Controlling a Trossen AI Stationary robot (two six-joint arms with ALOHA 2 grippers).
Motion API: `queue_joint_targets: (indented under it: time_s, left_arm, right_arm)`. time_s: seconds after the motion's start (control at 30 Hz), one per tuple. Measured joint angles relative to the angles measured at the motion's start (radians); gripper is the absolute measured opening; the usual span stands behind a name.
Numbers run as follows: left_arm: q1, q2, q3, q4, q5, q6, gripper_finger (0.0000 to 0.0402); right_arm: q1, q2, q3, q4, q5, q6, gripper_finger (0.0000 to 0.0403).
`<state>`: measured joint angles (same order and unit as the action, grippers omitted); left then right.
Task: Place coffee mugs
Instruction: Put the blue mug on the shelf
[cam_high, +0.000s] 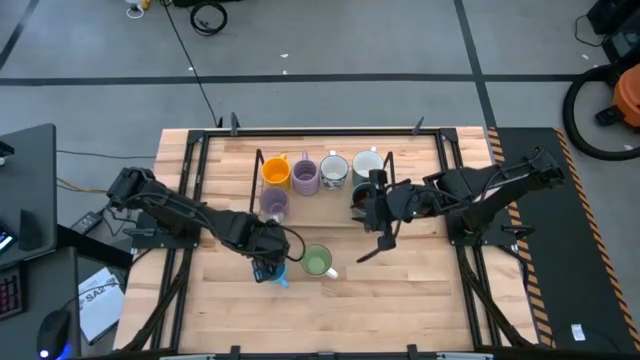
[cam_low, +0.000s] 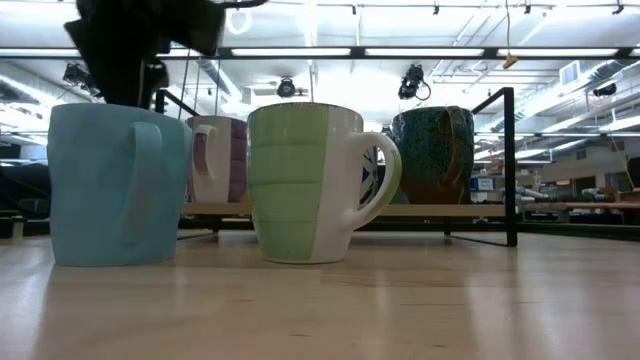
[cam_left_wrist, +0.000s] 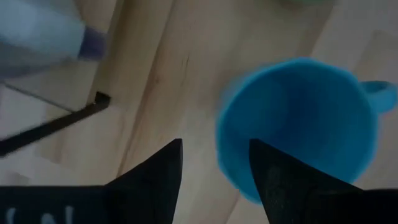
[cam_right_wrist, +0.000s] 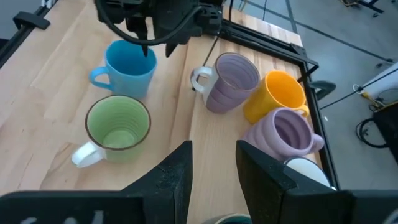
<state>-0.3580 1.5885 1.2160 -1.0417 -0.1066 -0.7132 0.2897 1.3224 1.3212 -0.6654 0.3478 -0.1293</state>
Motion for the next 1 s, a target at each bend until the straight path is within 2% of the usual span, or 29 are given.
queue_joint_targets:
  time_s: [0.13, 0.27, 0.5, 0.8, 1.0]
  left_arm:
    - [0.002, -0.071, -0.094, 0.089, 0.011, -0.057, 0.0192]
    - [0.002, -0.123, -0.168, 0.202, 0.075, -0.087, 0.0192]
    - [0.01, -0.122, -0.235, 0.248, 0.113, -0.115, 0.018]
    - [0.027, -0.121, -0.281, 0.321, 0.13, -0.135, 0.0125]
    - [0.037, -0.121, -0.281, 0.322, 0.103, -0.13, 0.0061]
  right_arm:
    - [-0.021, 0.0, 0.0, 0.003, -0.038, -0.003, 0.0128]
    - [-0.03, 0.001, 0.0, 0.007, -0.06, 0.003, 0.0128]
    - [-0.032, 0.001, 0.0, 0.031, -0.062, 0.004, 0.0128]
    - [-0.032, 0.002, 0.0, 0.037, -0.062, 0.033, 0.0128]
    - [-0.032, 0.002, 0.0, 0.037, -0.062, 0.057, 0.0128]
